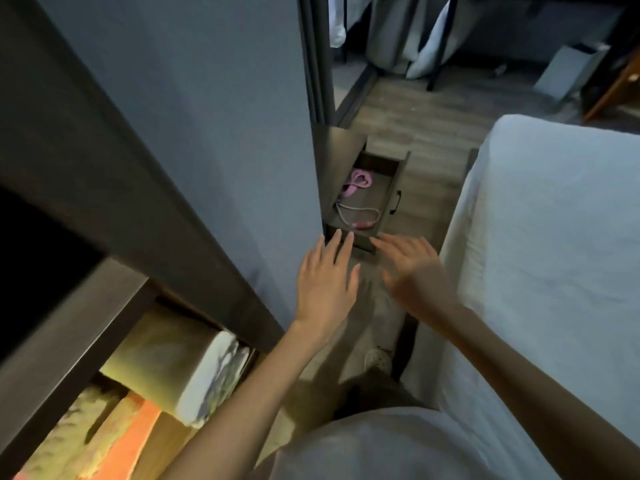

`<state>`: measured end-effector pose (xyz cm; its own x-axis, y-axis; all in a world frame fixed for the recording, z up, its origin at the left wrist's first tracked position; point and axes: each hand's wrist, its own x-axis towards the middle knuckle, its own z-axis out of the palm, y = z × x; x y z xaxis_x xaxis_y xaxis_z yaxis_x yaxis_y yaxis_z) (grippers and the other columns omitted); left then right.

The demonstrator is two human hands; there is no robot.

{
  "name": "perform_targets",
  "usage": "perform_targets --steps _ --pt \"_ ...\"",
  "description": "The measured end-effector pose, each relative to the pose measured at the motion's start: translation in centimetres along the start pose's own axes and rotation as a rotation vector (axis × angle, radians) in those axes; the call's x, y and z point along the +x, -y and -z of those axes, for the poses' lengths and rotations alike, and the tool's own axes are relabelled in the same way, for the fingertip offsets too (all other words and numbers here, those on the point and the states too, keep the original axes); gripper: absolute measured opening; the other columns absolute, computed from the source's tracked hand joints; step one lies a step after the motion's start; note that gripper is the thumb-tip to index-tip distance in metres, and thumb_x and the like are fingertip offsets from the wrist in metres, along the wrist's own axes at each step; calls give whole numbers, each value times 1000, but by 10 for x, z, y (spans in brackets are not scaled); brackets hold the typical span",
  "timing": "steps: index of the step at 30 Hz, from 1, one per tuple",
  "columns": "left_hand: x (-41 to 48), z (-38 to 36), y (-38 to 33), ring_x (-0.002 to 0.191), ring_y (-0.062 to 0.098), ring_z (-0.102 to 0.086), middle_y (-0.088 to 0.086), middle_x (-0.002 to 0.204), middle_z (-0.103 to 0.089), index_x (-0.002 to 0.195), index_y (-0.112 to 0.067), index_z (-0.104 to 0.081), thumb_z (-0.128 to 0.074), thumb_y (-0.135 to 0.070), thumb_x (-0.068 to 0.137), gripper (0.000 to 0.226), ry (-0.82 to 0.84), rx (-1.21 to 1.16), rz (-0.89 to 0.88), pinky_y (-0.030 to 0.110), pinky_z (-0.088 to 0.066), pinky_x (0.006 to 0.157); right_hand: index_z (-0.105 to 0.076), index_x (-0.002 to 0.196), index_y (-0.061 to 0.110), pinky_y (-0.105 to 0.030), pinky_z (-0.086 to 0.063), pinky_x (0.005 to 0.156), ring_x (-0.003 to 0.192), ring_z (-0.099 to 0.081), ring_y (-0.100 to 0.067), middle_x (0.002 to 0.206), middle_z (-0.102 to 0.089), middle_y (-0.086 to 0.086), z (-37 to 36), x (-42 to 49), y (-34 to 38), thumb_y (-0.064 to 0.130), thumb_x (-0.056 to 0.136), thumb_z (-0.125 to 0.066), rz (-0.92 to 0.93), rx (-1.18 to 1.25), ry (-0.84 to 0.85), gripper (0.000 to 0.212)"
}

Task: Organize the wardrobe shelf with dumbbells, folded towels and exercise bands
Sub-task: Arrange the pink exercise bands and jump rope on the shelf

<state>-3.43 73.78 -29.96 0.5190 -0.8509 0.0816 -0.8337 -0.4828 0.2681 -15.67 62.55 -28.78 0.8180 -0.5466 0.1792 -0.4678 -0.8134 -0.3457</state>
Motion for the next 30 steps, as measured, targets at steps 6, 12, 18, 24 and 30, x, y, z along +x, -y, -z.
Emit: perform_targets --steps 6,12,18,24,30 --pt "118 -18 -27 145 22 -18 0 157 -23 151 -22 -22 -34 -41 101 55 -9 17 38 40 -21 118 -46 138 23 -53 -32 111 133 -43 -21 143 -48 -1 14 93 -89 20 90 -55 23 -38 76 49" --pt "217 -25 -40 143 22 -27 1 154 -32 148 -20 -31 -38 -39 100 52 -61 17 39 39 -23 115 -48 137 23 -53 -35 109 132 -43 -24 143 -48 -2 17 169 -152 21 88 -62 27 -58 126 51" --pt "308 -44 -30 141 22 -31 2 151 -36 148 -22 -30 -40 -40 99 53 -50 -17 86 38 -28 113 -49 136 23 -47 -34 110 131 -44 -22 143 -48 0 3 252 -194 26 89 -58 51 -57 155 48" --pt "400 -68 -15 144 23 -22 4 157 -24 151 -24 -18 -42 -38 99 59 45 -63 155 38 -23 114 -43 141 25 -41 -24 115 137 -35 -19 148 -41 2 -11 338 -231 27 93 -53 36 -58 232 49" --pt "464 -84 9 143 25 -22 6 158 -18 152 -24 -11 -40 -44 99 64 88 -164 413 42 -32 111 -40 142 27 -38 -23 115 139 -32 -17 150 -38 4 -16 417 -254 24 93 -55 129 -65 340 51"
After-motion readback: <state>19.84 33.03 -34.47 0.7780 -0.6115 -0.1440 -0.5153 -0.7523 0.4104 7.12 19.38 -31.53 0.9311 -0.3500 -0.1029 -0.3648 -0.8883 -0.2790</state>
